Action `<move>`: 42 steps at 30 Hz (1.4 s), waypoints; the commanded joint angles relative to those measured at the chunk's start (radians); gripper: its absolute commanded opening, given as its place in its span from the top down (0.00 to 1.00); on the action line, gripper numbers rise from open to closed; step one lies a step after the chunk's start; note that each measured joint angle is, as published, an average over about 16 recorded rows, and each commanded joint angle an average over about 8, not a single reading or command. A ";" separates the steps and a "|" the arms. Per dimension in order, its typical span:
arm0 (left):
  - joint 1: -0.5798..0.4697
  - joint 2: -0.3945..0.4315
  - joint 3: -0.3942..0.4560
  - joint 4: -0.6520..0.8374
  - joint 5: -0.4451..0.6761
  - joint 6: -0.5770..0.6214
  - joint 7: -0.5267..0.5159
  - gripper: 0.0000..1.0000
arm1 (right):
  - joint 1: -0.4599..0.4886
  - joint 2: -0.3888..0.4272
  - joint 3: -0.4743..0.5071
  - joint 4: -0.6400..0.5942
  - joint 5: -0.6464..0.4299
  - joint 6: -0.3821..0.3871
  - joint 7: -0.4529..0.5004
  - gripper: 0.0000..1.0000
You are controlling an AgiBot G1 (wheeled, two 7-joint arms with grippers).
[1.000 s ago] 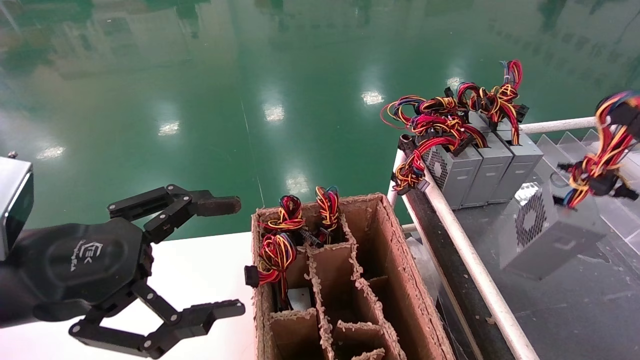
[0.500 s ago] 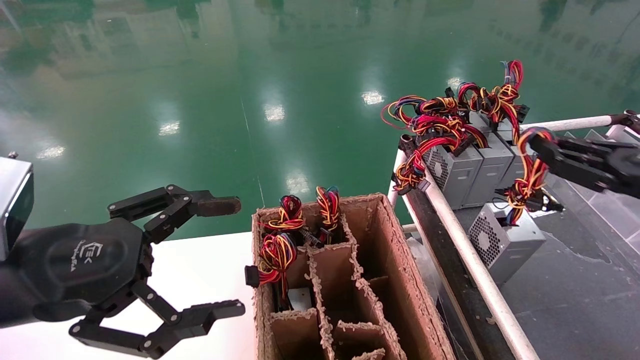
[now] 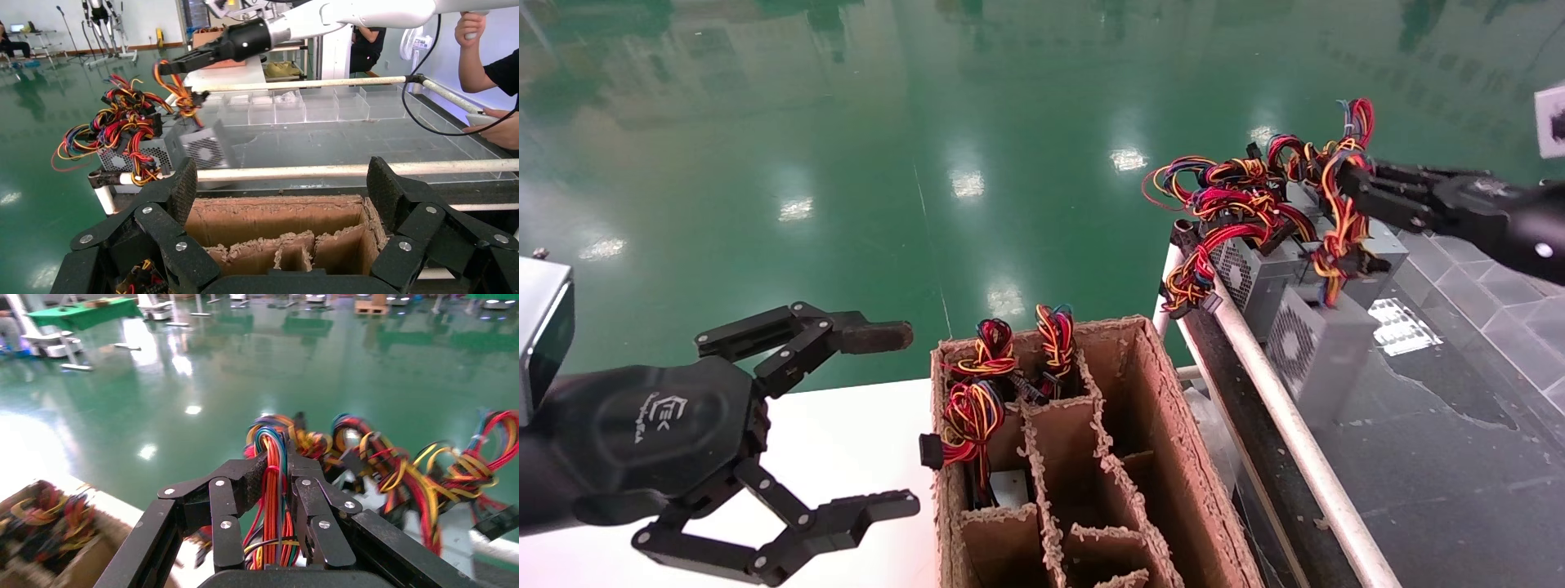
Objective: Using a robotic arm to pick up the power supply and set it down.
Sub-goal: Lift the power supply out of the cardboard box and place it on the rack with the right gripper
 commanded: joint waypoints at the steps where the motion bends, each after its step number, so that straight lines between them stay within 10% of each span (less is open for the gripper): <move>1: 0.000 0.000 0.000 0.000 0.000 0.000 0.000 0.00 | 0.020 -0.021 -0.006 -0.017 -0.011 0.031 -0.005 1.00; 16: 0.000 0.000 0.000 0.000 0.000 0.000 0.000 0.00 | 0.055 -0.069 -0.031 -0.053 -0.046 -0.007 -0.025 0.96; 24: 0.000 0.000 0.000 0.000 0.000 0.000 0.000 0.00 | 0.057 -0.071 -0.036 -0.080 -0.053 -0.018 -0.025 0.01; 42: 0.000 0.000 0.000 0.000 0.000 0.000 0.000 0.00 | 0.069 -0.065 -0.042 -0.092 -0.061 -0.072 -0.029 0.00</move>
